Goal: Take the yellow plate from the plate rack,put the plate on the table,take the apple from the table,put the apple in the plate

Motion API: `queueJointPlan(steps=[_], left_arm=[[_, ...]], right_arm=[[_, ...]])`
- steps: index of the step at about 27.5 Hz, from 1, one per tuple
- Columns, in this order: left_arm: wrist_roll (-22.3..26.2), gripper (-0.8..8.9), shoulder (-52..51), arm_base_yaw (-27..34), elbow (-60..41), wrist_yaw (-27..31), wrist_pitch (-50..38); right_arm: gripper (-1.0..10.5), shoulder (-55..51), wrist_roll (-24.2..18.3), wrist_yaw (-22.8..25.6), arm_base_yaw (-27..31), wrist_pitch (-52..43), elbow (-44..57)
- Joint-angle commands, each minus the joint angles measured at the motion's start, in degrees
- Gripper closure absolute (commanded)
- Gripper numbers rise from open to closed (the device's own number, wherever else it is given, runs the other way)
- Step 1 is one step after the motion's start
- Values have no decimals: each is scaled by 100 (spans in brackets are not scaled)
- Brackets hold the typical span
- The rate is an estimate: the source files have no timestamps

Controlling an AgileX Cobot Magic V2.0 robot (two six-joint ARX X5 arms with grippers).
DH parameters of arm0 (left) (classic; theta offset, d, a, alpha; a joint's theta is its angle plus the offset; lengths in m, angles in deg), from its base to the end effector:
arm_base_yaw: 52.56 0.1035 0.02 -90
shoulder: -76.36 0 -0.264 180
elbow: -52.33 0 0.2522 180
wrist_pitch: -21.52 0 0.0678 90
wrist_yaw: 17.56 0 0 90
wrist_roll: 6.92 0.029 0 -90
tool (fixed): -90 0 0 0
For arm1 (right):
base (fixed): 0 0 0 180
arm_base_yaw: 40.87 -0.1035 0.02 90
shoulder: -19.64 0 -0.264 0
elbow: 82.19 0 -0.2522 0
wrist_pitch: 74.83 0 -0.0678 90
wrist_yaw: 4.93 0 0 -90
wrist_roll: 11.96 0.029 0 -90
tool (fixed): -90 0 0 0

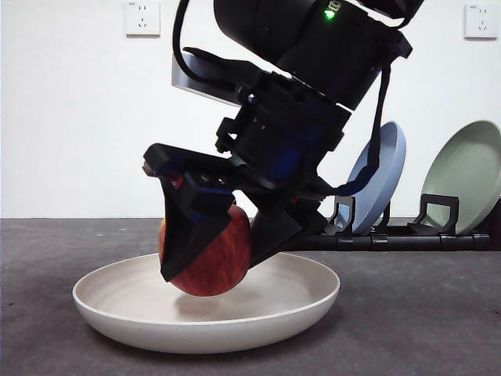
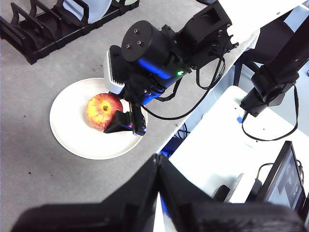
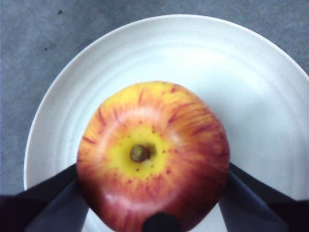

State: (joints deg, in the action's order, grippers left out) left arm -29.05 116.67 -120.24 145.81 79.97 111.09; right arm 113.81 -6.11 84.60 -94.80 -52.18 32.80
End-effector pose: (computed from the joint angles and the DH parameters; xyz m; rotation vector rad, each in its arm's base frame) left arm 0.0216 -0.0426 0.4189 0.0618 0.7057 -0.8862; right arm 0.1878 0.2582 0.1678 -0.3323 0.8780 0.8353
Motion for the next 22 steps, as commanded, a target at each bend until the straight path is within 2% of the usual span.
queueJointPlan(steps=[1, 10, 15, 19, 22], left_arm=[[-13, 818, 0, -20, -17, -4, -28], [-11, 818, 2, -20, -17, -4, -28], [-9, 818, 2, -20, -17, -2, -28], [-9, 818, 2, -20, -17, -2, -28], [-11, 818, 15, -20, -17, -2, -31]], right_arm=[[316, 59, 79, 4, -7, -72, 50], [317, 33, 157, 2, -7, -44, 33], [321, -498, 317, 7, -7, 175, -9], [329, -1366, 367, 7, -7, 887, -118], [466, -2140, 407, 144, -7, 1821, -350]])
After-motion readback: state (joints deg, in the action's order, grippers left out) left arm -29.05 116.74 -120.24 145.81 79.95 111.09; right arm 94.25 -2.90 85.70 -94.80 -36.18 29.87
